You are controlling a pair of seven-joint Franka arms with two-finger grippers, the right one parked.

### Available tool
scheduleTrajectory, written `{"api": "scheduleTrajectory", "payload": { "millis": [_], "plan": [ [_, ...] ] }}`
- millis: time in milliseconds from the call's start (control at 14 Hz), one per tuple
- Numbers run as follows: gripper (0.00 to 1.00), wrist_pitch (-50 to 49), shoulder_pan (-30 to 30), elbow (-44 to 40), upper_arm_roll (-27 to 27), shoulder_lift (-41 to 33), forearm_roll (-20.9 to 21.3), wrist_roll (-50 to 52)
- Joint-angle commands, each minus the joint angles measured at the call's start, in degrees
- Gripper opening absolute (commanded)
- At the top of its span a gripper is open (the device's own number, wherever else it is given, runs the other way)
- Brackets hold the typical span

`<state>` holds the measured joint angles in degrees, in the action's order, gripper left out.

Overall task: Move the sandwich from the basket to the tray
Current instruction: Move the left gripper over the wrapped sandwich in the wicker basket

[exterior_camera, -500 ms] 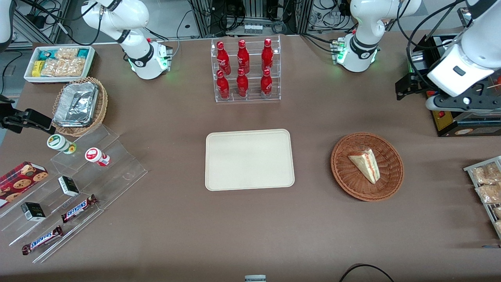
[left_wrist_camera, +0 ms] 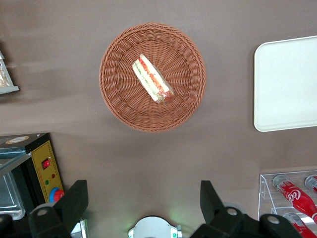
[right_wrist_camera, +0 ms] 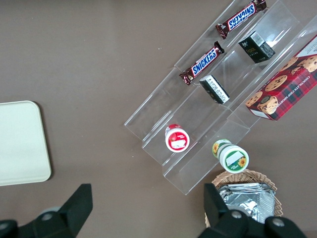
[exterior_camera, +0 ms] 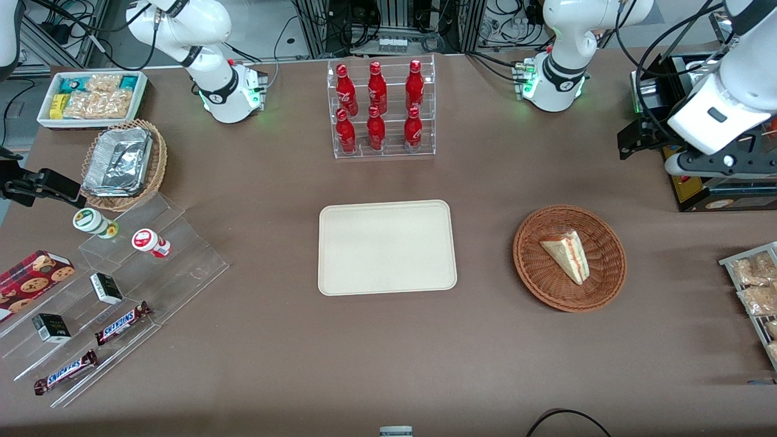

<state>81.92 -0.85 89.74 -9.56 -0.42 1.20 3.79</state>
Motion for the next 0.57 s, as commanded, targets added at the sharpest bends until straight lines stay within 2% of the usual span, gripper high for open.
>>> {"api": "scheduleTrajectory", "payload": {
  "millis": [0,500],
  "plan": [
    [1.00,4.63,0.24,4.10,0.59,0.15,0.82,-0.63],
    [1.00,23.60,0.24,20.54,0.68,0.33,0.82,0.43]
  ]
}}
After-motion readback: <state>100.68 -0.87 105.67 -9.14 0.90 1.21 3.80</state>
